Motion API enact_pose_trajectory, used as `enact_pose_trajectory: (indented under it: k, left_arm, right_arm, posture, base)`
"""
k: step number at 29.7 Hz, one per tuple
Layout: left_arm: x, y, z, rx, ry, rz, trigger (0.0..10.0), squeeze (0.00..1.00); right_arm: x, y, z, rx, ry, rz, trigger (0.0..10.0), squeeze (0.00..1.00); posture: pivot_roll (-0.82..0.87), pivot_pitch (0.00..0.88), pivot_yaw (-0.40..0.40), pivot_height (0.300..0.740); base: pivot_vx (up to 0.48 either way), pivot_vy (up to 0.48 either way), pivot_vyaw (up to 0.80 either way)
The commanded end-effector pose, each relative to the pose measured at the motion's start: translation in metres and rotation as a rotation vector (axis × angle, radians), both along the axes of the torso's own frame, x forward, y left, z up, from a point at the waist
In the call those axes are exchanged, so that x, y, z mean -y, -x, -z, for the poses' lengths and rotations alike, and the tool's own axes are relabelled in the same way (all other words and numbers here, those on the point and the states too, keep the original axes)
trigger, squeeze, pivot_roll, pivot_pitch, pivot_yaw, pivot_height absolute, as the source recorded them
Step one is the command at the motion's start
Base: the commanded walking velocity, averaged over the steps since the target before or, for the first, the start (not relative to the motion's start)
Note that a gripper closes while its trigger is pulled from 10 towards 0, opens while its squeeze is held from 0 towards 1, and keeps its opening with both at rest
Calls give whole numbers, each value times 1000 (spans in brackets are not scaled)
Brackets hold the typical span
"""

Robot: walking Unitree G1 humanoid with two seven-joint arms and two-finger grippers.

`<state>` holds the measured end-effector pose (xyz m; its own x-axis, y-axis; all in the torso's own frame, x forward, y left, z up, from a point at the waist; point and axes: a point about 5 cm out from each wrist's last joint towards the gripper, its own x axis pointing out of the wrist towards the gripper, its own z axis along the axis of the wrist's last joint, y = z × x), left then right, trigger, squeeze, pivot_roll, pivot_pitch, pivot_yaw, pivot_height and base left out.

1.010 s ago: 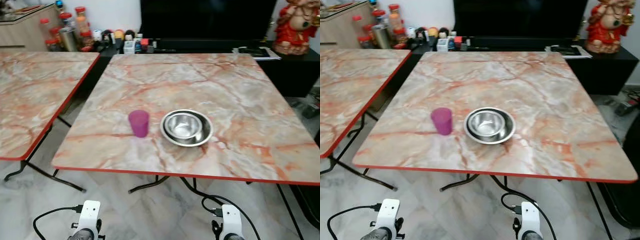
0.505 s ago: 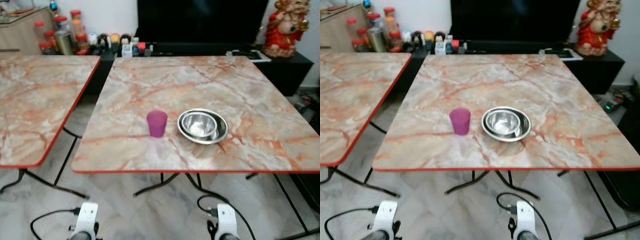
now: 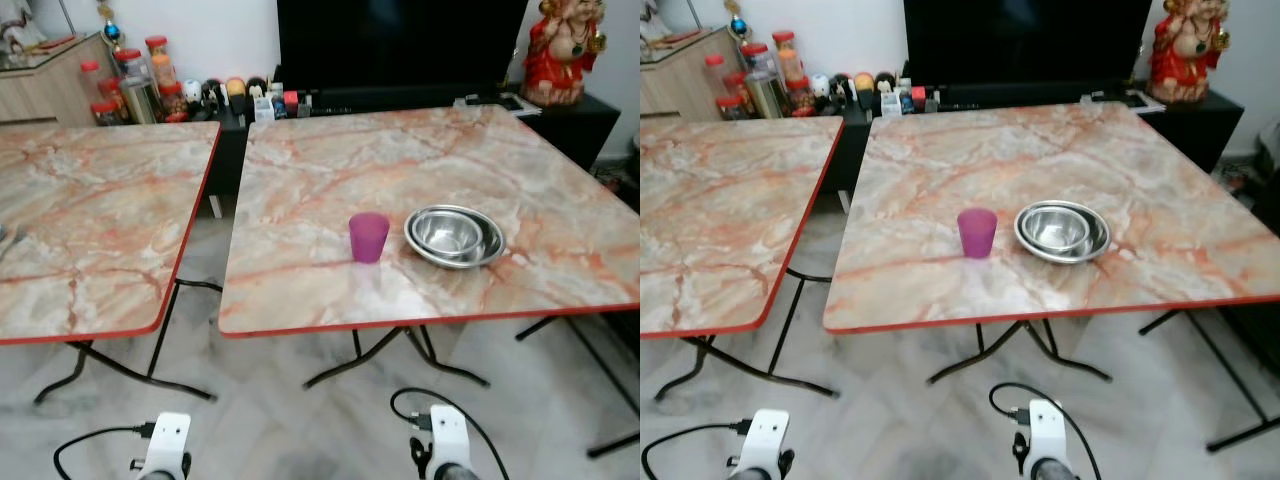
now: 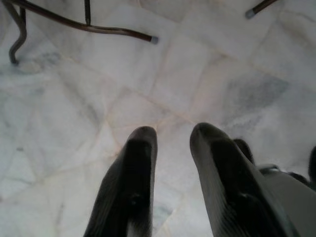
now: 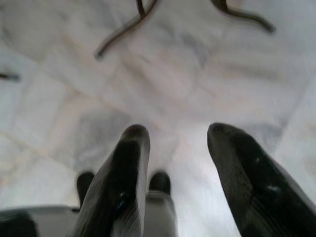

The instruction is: Setting the table

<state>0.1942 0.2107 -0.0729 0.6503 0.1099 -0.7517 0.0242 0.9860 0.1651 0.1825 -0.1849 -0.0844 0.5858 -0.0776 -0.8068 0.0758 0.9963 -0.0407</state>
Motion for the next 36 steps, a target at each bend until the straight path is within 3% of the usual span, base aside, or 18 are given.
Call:
enact_pose_trajectory:
  k: [1, 36]
  left_arm:
    - [-9, 2, -1, -8, -21, -13, 10000, 0]
    - [-8, 4, 1, -15, -16, -17, 10000, 0]
  right_arm:
    - [-6, -7, -3, 21, -13, -11, 10000, 0]
    - [-9, -5, -2, 22, -19, -21, 10000, 0]
  posture:
    - [-51, 0, 31, 740]
    - [-51, 0, 36, 740]
  base:
    - [0, 480, 0]
    - [0, 480, 0]
